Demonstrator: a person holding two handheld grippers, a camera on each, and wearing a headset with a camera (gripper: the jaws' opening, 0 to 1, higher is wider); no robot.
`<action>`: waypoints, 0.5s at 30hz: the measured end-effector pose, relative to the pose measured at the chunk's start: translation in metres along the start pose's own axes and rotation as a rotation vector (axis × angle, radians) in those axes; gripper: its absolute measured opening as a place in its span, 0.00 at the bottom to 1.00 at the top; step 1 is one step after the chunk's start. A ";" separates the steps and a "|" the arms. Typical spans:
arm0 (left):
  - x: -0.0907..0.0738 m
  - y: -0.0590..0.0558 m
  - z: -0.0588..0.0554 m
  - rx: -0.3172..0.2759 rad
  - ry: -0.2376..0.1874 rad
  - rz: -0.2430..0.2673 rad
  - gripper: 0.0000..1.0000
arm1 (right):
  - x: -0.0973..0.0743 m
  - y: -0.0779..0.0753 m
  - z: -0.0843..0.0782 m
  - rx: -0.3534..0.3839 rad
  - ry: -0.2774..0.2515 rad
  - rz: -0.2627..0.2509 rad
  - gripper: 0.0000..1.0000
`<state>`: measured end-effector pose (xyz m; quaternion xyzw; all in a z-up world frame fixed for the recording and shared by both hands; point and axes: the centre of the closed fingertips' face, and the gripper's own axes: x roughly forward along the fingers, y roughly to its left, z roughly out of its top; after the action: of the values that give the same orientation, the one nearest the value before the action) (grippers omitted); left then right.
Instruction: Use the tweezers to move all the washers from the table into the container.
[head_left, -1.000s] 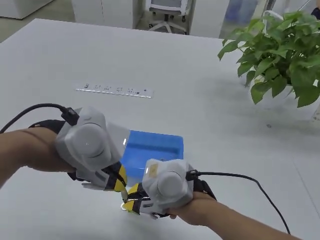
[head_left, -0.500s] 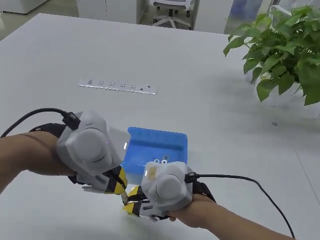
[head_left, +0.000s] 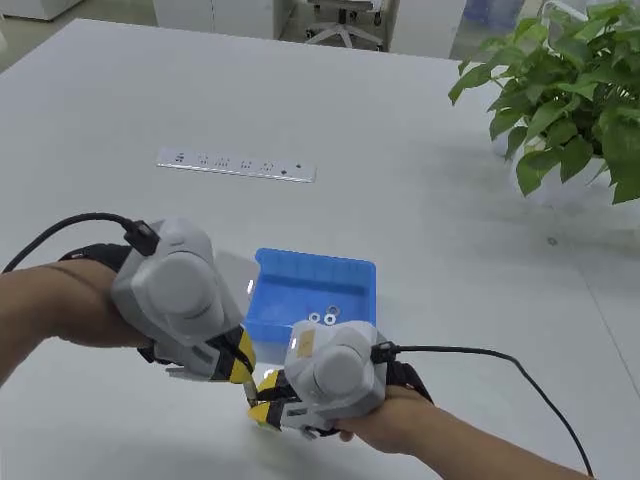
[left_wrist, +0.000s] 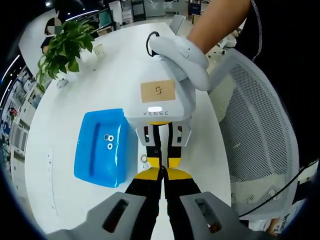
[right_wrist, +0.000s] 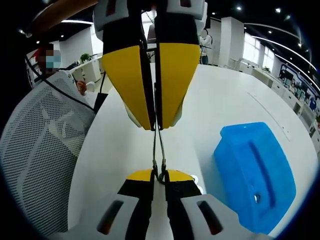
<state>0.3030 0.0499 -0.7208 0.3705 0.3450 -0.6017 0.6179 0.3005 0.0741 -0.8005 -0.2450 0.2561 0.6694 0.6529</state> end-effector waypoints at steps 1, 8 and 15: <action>0.000 0.000 0.000 0.000 -0.001 0.000 0.05 | 0.000 0.000 0.000 0.000 0.000 0.000 0.09; 0.000 0.000 0.000 -0.001 0.003 0.001 0.05 | 0.000 0.000 0.000 0.002 0.005 0.003 0.09; 0.000 -0.001 0.002 0.007 0.009 0.002 0.05 | -0.001 0.000 0.000 -0.003 0.010 -0.002 0.09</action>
<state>0.3016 0.0485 -0.7197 0.3757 0.3454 -0.6007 0.6154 0.3001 0.0733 -0.7997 -0.2495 0.2584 0.6678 0.6519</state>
